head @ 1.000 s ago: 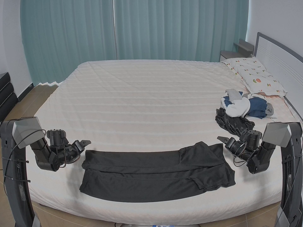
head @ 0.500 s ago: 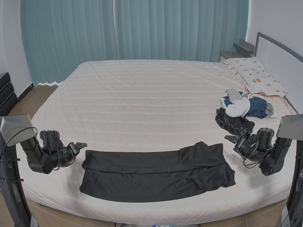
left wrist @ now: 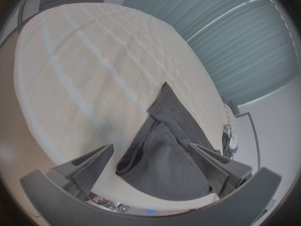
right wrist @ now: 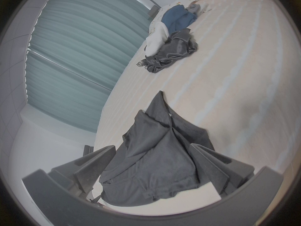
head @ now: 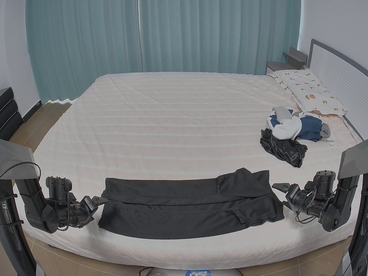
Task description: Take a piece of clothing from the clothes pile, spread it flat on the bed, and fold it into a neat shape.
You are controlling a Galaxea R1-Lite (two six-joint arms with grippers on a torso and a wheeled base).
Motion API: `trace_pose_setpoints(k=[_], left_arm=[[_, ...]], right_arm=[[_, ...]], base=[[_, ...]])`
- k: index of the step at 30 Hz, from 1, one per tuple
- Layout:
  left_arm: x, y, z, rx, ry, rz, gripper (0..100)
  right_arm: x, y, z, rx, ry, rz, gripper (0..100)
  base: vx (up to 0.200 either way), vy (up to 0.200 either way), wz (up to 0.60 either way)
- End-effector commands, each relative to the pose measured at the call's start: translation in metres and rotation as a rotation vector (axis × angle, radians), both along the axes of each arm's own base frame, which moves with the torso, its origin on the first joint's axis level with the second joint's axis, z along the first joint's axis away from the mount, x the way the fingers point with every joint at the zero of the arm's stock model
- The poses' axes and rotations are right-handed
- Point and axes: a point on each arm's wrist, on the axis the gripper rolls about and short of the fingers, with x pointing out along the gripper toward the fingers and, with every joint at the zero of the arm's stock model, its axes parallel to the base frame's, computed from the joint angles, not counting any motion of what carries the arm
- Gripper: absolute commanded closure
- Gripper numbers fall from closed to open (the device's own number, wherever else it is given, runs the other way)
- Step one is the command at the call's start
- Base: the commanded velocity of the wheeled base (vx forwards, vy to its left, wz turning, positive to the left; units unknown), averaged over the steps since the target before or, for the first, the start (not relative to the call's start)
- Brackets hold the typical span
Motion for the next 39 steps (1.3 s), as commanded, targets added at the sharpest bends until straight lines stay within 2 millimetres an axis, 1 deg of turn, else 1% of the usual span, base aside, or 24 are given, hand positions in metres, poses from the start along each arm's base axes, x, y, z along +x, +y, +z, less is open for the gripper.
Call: trace_pose_setpoints(k=[1,6,7,12,21,22,27,32,34,39], left_arm=[[-0.007,-0.008,0.003,0.009,0.003,-0.021,0],[-0.007,-0.014,-0.003,0.039,0.025,-0.021,0],[-0.005,-0.019,-0.010,0.083,0.044,-0.005,0],[0.001,-0.031,-0.023,0.178,0.047,0.032,0],[0.006,-0.040,-0.031,0.208,0.000,0.029,0],[0.006,-0.041,-0.031,0.214,0.003,0.029,100],[0.001,-0.043,-0.033,0.250,0.023,0.025,100],[-0.001,-0.039,-0.036,0.295,0.042,0.073,100],[-0.005,-0.037,-0.037,0.331,0.064,0.097,100],[-0.008,-0.035,-0.038,0.364,0.075,0.108,100]], right_arm=[[-0.003,0.000,-0.010,0.001,0.037,-0.003,0],[-0.001,0.000,-0.019,0.001,0.026,-0.004,0],[-0.001,0.001,-0.022,0.000,0.022,-0.004,0],[-0.001,0.000,-0.022,0.001,0.022,-0.004,0],[0.000,0.000,-0.020,0.003,0.012,-0.008,0],[0.000,0.000,-0.020,0.001,0.011,-0.007,0],[0.000,-0.001,-0.020,0.001,0.011,-0.009,0],[-0.001,-0.001,-0.019,0.001,0.011,-0.009,0],[-0.001,-0.001,-0.019,0.001,0.010,-0.009,0],[-0.001,-0.001,-0.019,0.001,0.011,-0.009,0]], base=[[0.000,0.000,0.00],[0.000,0.000,0.00],[0.000,0.000,0.00],[0.000,0.000,0.00],[0.000,0.000,0.00],[0.000,0.000,0.00],[0.000,0.000,0.00],[0.000,0.000,0.00],[0.000,0.000,0.00],[0.000,0.000,0.00]])
